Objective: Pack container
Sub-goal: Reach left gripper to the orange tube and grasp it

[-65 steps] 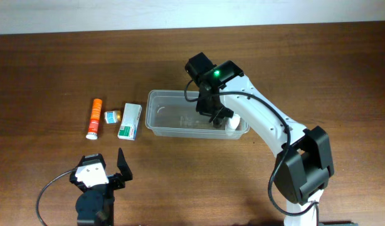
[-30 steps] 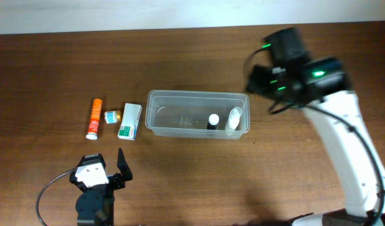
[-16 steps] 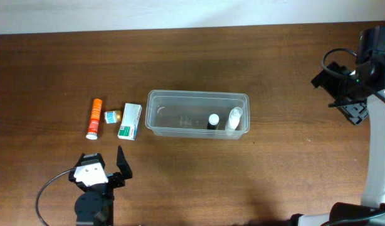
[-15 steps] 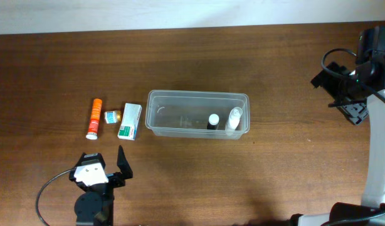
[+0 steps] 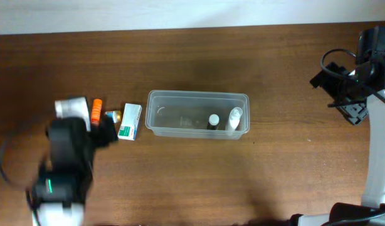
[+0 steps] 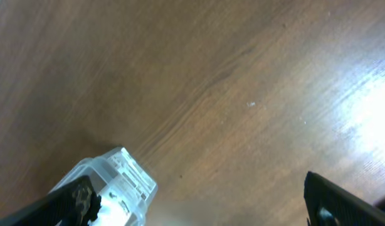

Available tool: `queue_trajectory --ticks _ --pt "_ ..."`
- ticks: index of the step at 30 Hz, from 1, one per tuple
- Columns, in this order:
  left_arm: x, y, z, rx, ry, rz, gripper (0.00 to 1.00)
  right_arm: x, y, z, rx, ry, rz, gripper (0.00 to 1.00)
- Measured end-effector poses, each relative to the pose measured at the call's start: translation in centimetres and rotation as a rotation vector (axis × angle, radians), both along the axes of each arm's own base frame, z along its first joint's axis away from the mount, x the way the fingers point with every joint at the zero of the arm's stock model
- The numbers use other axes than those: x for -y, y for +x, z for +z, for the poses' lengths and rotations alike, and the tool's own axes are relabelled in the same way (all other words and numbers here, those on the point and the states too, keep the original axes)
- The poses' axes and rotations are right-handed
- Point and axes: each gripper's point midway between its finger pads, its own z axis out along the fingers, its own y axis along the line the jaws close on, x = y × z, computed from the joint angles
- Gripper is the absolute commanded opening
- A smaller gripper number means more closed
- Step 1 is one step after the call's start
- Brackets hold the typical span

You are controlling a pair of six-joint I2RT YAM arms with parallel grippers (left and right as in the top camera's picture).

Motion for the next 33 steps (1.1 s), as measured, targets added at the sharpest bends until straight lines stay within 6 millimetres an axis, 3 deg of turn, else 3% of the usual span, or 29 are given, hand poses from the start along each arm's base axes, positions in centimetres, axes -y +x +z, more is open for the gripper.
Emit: queue_trajectory --ticks 2,7,11,23,27,33 --pt "-0.8 2.8 -0.5 -0.128 0.0 0.014 1.0 0.0 0.0 0.0 0.0 0.0 0.0 0.99" --pt "-2.8 6.6 -5.4 -0.366 -0.074 0.042 1.0 0.0 0.0 0.0 0.0 0.0 0.0 0.98" --pt "-4.3 7.0 -9.6 -0.497 -0.109 0.042 0.99 0.0 0.0 0.0 -0.001 0.0 0.0 0.98" --pt "-6.0 8.8 -18.0 -0.707 0.023 -0.204 0.99 0.0 0.0 0.0 0.0 0.0 0.0 0.99" --pt "-7.4 9.3 -19.4 -0.719 0.041 -0.193 0.99 0.0 0.0 0.0 -0.001 0.0 0.0 0.99" --pt "-9.4 10.3 -19.4 -0.674 0.065 -0.172 0.99 0.0 0.0 0.0 -0.001 0.0 0.0 0.99"
